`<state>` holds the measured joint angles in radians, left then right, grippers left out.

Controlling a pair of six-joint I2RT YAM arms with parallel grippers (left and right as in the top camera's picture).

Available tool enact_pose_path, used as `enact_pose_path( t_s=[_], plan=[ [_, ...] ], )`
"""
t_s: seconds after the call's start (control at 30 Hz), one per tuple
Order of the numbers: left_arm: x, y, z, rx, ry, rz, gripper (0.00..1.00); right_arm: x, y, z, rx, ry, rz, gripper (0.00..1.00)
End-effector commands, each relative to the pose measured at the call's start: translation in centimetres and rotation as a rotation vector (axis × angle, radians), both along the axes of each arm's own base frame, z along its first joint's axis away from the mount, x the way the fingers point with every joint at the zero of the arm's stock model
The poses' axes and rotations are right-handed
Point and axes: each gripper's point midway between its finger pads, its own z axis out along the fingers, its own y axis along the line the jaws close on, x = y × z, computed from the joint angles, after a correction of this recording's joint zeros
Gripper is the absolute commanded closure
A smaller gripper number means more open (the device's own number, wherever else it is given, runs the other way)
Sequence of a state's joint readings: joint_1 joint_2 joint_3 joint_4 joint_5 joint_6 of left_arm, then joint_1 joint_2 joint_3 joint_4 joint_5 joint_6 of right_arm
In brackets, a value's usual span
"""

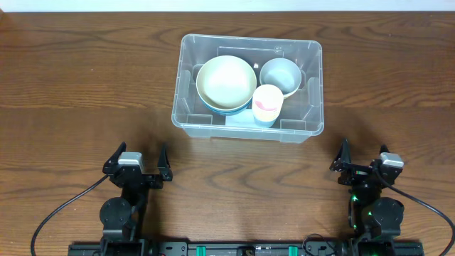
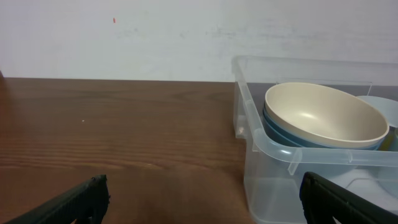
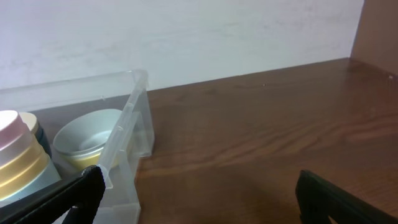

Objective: Pack container

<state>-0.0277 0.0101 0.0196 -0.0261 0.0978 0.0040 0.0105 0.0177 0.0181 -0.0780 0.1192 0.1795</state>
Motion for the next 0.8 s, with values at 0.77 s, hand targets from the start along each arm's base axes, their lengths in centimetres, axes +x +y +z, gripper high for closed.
enact_pose_path(
  t_s=[0.77],
  plan=[
    [-0.09,-0.11,-1.52,0.012,0.045,-0.010,0.02,0.03,0.51,-0.10,-0.191,0.014,0.046,0.01]
  ],
)
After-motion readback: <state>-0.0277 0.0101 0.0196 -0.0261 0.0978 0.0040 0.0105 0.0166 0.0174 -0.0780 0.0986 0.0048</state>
